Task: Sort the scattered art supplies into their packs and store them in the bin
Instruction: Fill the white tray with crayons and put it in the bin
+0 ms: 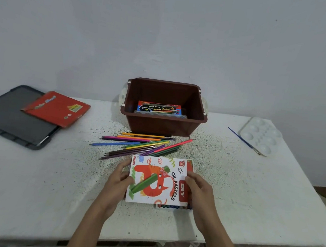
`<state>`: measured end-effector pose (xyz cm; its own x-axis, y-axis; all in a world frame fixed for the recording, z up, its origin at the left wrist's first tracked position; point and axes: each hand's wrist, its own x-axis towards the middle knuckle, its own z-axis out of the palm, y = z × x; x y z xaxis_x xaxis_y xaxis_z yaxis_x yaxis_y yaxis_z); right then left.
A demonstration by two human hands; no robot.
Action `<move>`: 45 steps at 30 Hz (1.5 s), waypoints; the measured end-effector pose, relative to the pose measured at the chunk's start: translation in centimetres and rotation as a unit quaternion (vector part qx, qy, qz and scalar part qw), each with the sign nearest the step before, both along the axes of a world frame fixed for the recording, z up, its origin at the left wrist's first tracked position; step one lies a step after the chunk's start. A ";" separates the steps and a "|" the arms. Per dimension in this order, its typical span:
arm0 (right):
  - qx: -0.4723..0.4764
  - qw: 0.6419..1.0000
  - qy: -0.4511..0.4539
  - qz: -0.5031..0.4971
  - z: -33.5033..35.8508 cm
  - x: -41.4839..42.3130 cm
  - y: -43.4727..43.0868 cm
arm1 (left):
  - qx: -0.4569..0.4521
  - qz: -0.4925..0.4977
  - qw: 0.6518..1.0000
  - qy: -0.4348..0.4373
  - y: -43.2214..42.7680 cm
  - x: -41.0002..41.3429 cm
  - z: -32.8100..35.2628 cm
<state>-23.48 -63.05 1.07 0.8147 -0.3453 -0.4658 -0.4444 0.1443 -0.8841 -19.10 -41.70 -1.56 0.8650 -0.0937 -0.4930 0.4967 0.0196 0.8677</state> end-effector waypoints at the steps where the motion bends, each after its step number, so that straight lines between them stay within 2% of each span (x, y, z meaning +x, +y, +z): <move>1: 0.027 1.000 0.006 -0.010 -0.1 -0.1 0.0 | -0.003 -0.009 1.000 0.003 -0.1 -0.1 -0.1; 4: 0.100 0.995 0.017 -0.012 -0.3 -0.5 -0.2 | -0.012 -0.010 1.000 0.005 -0.2 -0.4 -0.3; 11: 0.201 0.978 0.037 -0.036 -0.2 -0.8 -0.3 | -0.010 0.020 1.000 0.006 0.0 -0.5 -0.4; 17: 0.239 0.969 0.033 -0.043 -0.2 -1.0 -1.1 | 0.028 0.054 0.998 -0.017 0.5 -0.3 -0.2; 24: 0.147 0.989 -0.019 0.031 0.1 -1.2 -0.5 | 0.039 0.070 0.997 -0.015 0.7 -0.2 -0.3; 31: 0.012 0.998 -0.016 0.061 -0.7 -1.2 0.4 | 0.046 0.071 0.996 -0.026 0.2 -0.2 -0.3; 34: 0.011 0.998 -0.021 0.064 -1.0 -1.0 0.8 | 0.058 0.076 0.995 -0.036 0.1 0.0 -0.4; 37: 0.017 0.997 -0.035 0.070 -1.4 -0.9 1.2 | 0.107 0.065 0.990 -0.071 0.0 0.2 -0.6; 40: 0.017 0.996 -0.042 0.075 -1.9 -0.8 1.6 | 0.219 0.020 0.966 -0.137 -0.3 0.2 -0.7; 43: 0.008 0.996 -0.039 0.078 -2.5 -0.7 2.0 | 0.402 -0.044 0.893 -0.196 -0.3 0.3 -1.2; 45: 0.004 0.996 -0.038 0.080 -2.7 -0.6 2.3 | 0.423 -0.097 0.866 -0.247 -0.4 0.4 -0.8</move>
<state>-24.11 -60.78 -1.60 0.8922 -0.2056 -0.4021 -0.3933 0.0837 -0.9156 -18.71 -42.08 -2.36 0.9985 -0.0467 -0.0301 -0.0168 -0.7696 0.6384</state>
